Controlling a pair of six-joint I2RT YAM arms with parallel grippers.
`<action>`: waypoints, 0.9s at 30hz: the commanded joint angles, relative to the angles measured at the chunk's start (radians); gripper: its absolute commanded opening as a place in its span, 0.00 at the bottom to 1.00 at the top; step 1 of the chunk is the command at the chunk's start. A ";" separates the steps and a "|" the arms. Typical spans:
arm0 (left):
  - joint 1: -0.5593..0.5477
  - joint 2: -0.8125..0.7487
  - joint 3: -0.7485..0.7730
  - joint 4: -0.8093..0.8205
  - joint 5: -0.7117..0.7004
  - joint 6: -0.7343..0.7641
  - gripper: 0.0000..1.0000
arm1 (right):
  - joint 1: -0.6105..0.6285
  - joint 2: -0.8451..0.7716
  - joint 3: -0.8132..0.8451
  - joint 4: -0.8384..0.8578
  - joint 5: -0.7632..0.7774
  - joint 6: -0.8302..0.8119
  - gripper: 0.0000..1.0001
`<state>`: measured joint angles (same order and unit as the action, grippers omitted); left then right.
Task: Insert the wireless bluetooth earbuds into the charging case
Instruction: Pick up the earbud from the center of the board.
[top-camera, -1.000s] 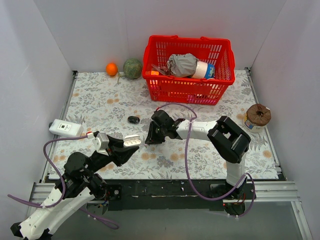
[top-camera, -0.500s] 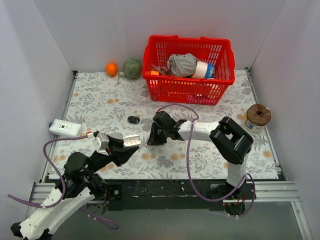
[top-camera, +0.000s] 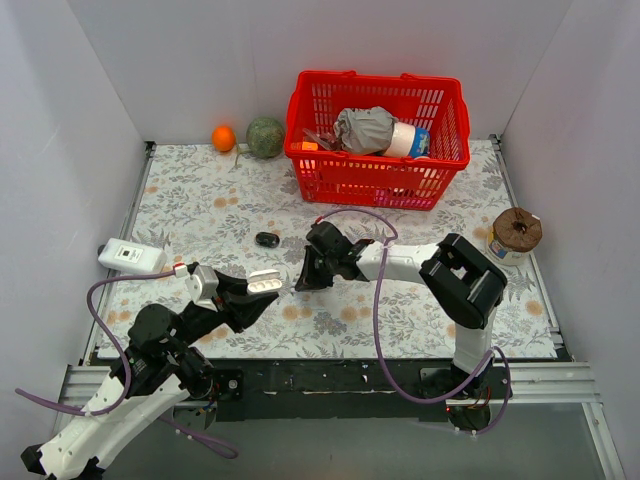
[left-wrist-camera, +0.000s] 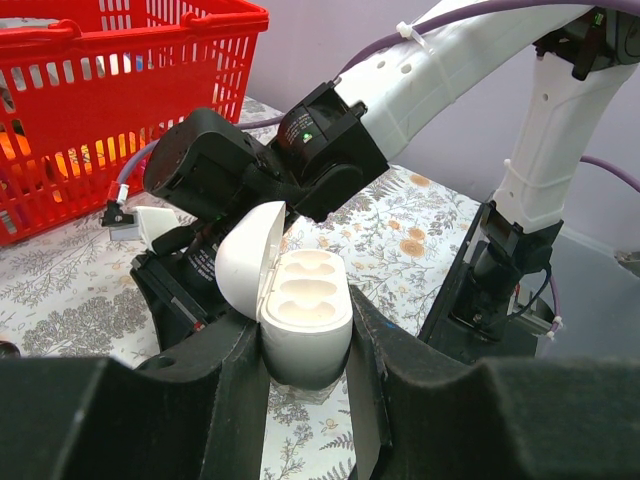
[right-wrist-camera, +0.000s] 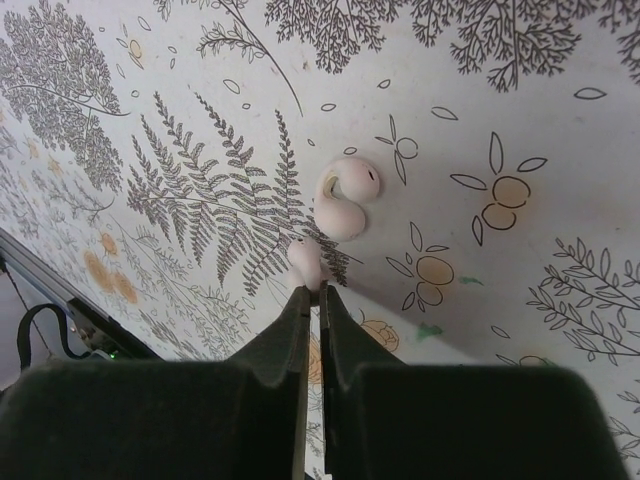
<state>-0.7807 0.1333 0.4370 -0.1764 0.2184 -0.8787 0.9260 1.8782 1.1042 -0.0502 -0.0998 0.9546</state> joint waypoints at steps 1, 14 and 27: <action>0.006 0.008 0.020 -0.001 0.001 0.006 0.00 | 0.002 -0.021 -0.027 -0.004 0.014 -0.002 0.01; 0.006 0.008 0.020 0.002 -0.013 -0.002 0.00 | 0.000 -0.260 0.051 -0.161 0.068 -0.523 0.01; 0.006 0.184 0.023 0.132 0.131 0.040 0.00 | 0.101 -0.642 0.154 -0.632 0.214 -1.111 0.01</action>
<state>-0.7807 0.2649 0.4374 -0.1146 0.2626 -0.8749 0.9546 1.3430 1.2041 -0.4908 -0.0105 0.0700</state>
